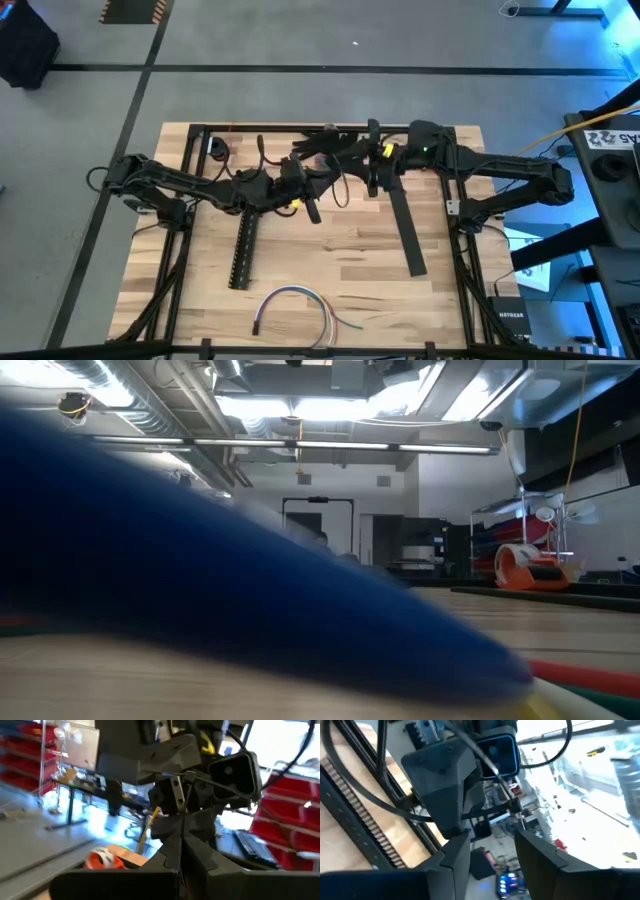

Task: Ziptie cables
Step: Wrap the cable wires together using the black zip tie

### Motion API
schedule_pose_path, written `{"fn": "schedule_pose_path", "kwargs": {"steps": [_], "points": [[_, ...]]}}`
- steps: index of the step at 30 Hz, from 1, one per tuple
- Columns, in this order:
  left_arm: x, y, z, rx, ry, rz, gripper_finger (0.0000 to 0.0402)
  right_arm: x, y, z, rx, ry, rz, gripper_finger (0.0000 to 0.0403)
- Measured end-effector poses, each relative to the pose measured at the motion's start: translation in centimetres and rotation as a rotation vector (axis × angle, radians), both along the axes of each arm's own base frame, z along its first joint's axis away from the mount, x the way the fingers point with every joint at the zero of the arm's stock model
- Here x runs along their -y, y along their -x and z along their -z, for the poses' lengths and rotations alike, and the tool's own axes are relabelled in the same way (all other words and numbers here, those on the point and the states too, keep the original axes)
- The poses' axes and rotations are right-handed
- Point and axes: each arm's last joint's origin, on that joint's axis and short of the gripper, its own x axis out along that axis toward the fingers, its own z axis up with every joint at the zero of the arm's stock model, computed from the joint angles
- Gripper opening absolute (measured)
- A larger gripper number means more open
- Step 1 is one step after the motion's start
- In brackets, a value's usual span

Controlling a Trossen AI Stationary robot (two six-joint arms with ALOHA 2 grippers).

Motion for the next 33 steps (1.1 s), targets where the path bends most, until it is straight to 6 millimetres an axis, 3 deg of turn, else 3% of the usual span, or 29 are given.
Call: {"fn": "schedule_pose_path", "kwargs": {"steps": [8,19,22,28,33], "points": [[-0.2,0.0,0.0,0.006,0.021,-0.004,0.0,-0.3,-0.1,-0.9,0.098,0.063,0.11,0.015],[-0.1,0.0,0.0,0.006,0.031,0.001,0.0,-0.5,-0.2,-1.0,0.108,0.061,0.074,0.0146],[0.1,0.0,0.0,0.007,0.033,0.007,0.0,-0.5,-0.3,-0.7,0.092,0.058,0.055,0.0119],[0.4,0.0,0.0,0.003,0.024,0.015,0.0,-0.4,-0.6,0.1,0.016,0.005,0.076,0.0012],[0.4,0.0,0.0,-0.003,0.008,0.011,0.0,-0.3,-0.6,0.2,0.007,-0.057,0.105,0.0005]]}}
